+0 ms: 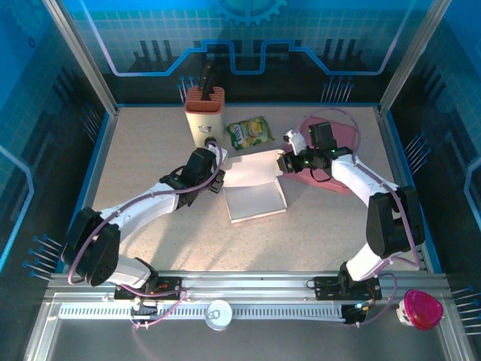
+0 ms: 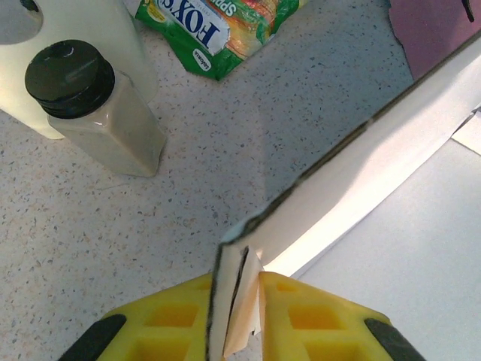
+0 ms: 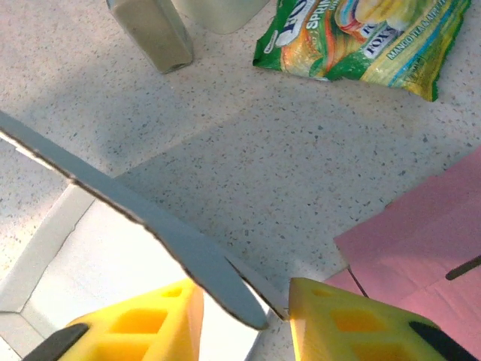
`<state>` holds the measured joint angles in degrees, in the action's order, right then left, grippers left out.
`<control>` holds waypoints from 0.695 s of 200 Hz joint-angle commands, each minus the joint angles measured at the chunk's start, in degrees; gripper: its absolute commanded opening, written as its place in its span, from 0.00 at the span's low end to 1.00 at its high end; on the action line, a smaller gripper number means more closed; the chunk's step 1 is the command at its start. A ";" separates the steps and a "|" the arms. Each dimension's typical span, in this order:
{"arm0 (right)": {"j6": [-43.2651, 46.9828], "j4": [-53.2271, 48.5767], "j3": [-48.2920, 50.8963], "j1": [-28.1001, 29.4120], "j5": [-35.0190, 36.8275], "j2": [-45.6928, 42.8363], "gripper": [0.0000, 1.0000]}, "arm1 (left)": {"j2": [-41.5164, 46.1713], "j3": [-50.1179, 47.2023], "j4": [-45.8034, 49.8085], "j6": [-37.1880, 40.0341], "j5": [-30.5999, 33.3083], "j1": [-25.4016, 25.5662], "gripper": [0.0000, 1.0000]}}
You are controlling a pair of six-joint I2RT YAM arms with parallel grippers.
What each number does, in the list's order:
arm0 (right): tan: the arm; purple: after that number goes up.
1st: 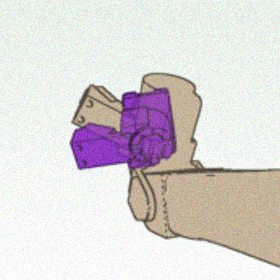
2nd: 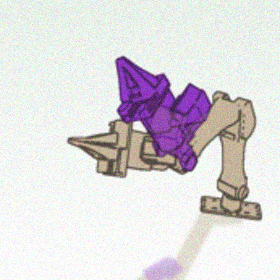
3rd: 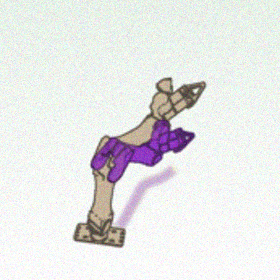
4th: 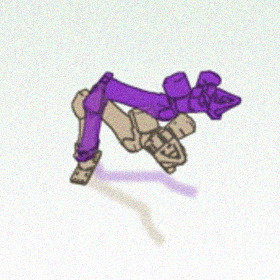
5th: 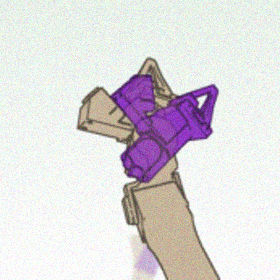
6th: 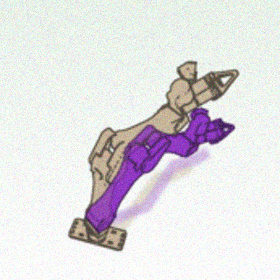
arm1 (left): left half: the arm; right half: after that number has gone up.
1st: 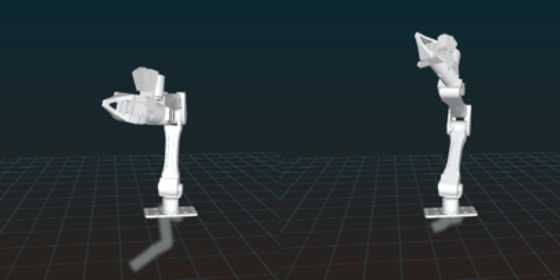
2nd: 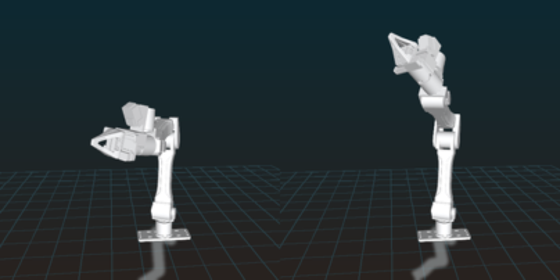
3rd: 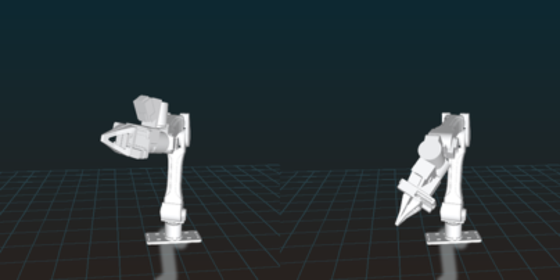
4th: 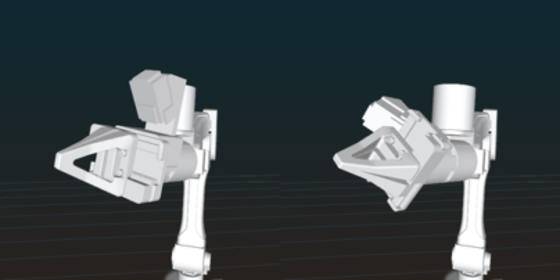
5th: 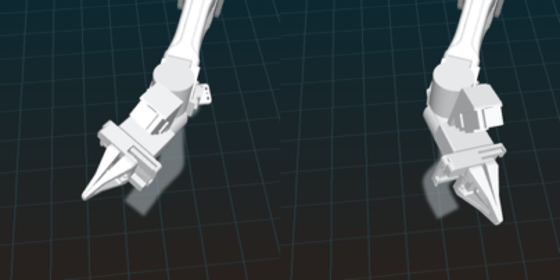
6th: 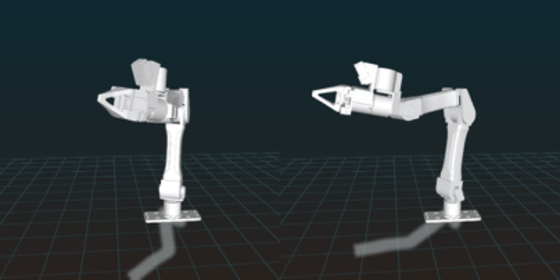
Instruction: Fold the paper box
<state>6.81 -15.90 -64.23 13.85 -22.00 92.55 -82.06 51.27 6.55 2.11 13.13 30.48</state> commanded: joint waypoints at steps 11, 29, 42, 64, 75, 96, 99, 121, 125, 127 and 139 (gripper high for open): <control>0.32 0.17 0.57 1.59 1.17 -1.58 0.28 | -1.29 2.35 -0.66 0.33 -0.47 -0.43 0.17; 0.06 -0.03 0.59 2.72 2.90 -1.17 0.23 | -1.35 2.54 -0.96 -0.66 -0.38 -0.45 0.15; -0.12 -0.10 0.72 3.43 4.14 -0.95 0.18 | -1.48 2.52 -1.27 -1.51 -0.53 -0.48 0.12; -1.08 0.52 1.52 4.48 6.71 -1.58 0.12 | -1.79 2.94 -1.25 -2.91 -0.55 -0.50 0.07; -1.78 0.87 1.79 4.94 7.86 -1.93 0.09 | -2.16 3.28 -1.19 -3.77 -0.23 -0.47 0.06; -3.34 1.35 2.08 6.15 10.33 -2.51 0.02 | -3.03 4.52 -0.34 -5.82 0.82 -0.44 0.00; -3.67 1.35 2.11 6.39 10.86 -2.59 0.01 | -3.20 4.59 -0.39 -6.19 0.92 -0.43 0.00; -6.46 1.22 1.87 8.04 13.88 -2.73 0.00 | -4.09 5.17 -0.74 -9.37 1.84 -0.40 0.00; -7.00 1.29 1.82 8.44 14.56 -2.75 0.00 | -4.14 5.31 -0.73 -10.06 1.96 -0.35 0.00; -7.27 1.24 1.82 8.65 14.95 -2.73 0.00 | -4.20 5.40 -0.74 -10.49 2.12 -0.34 0.00; -9.61 1.31 1.80 9.88 18.12 -2.86 0.00 | -4.72 6.01 -0.40 -12.97 3.47 -0.12 0.00</control>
<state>1.80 -14.85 -63.05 20.58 -8.43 90.96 -85.49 54.52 6.85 -5.37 15.25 30.04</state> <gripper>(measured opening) 0.043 0.053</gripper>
